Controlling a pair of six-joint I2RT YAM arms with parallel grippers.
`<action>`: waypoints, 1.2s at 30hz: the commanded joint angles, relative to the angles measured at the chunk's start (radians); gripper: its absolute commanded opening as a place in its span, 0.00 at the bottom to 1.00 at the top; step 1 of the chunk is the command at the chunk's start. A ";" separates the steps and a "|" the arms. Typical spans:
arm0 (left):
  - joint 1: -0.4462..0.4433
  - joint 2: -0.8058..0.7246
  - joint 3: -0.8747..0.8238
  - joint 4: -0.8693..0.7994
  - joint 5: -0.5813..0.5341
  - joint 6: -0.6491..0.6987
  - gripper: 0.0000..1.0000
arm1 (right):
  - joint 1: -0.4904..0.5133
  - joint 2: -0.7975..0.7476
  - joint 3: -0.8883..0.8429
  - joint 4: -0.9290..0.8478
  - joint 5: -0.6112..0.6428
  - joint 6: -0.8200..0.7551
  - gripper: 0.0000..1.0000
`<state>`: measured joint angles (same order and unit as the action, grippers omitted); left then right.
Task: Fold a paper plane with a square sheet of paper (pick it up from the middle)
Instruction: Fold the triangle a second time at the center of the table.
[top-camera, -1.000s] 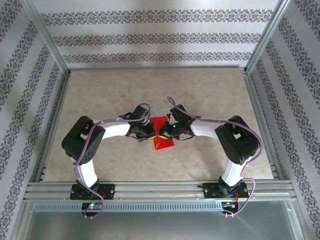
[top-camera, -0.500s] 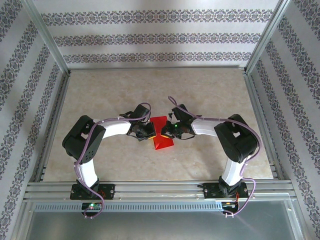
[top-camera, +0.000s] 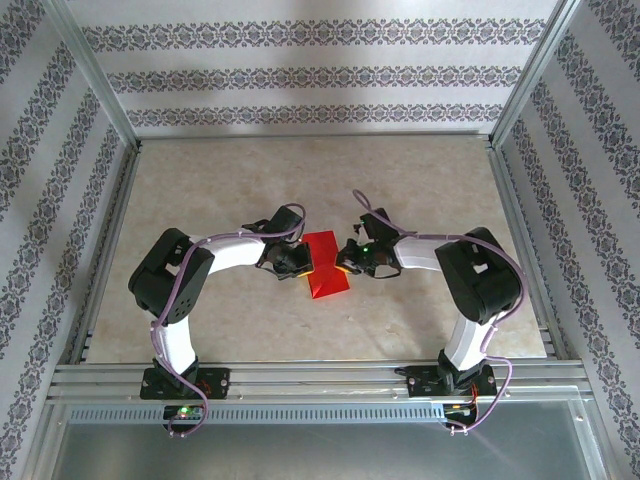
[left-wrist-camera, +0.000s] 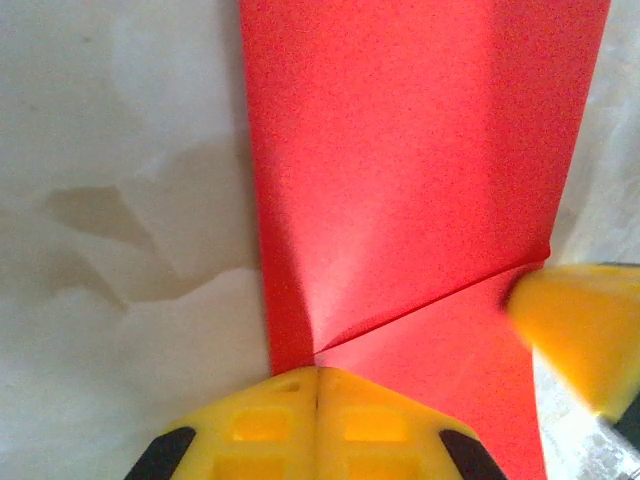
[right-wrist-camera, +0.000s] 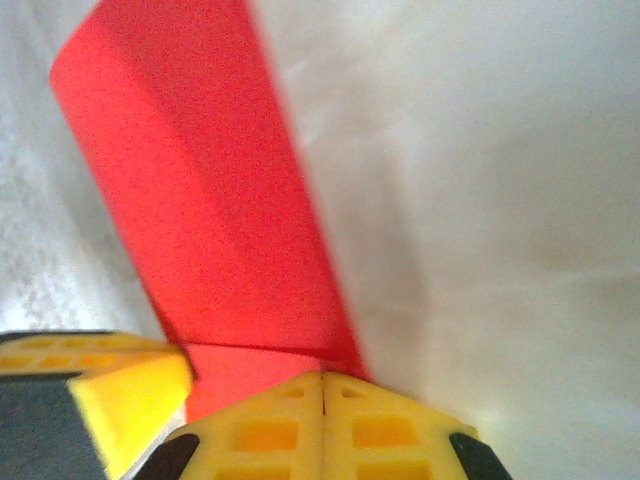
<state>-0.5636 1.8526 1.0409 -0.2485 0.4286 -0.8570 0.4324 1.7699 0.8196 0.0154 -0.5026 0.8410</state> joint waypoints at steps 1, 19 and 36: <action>-0.006 0.066 -0.013 -0.149 -0.109 0.054 0.02 | -0.042 -0.064 -0.023 -0.039 0.098 -0.006 0.05; -0.003 0.093 0.047 -0.183 -0.100 0.132 0.02 | 0.067 0.061 0.078 -0.026 -0.002 -0.004 0.04; 0.001 0.099 0.048 -0.189 -0.099 0.141 0.02 | 0.027 -0.118 0.026 -0.104 0.081 -0.051 0.04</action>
<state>-0.5636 1.8881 1.1133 -0.3344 0.4187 -0.7395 0.4271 1.6768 0.8345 -0.1085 -0.3882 0.8108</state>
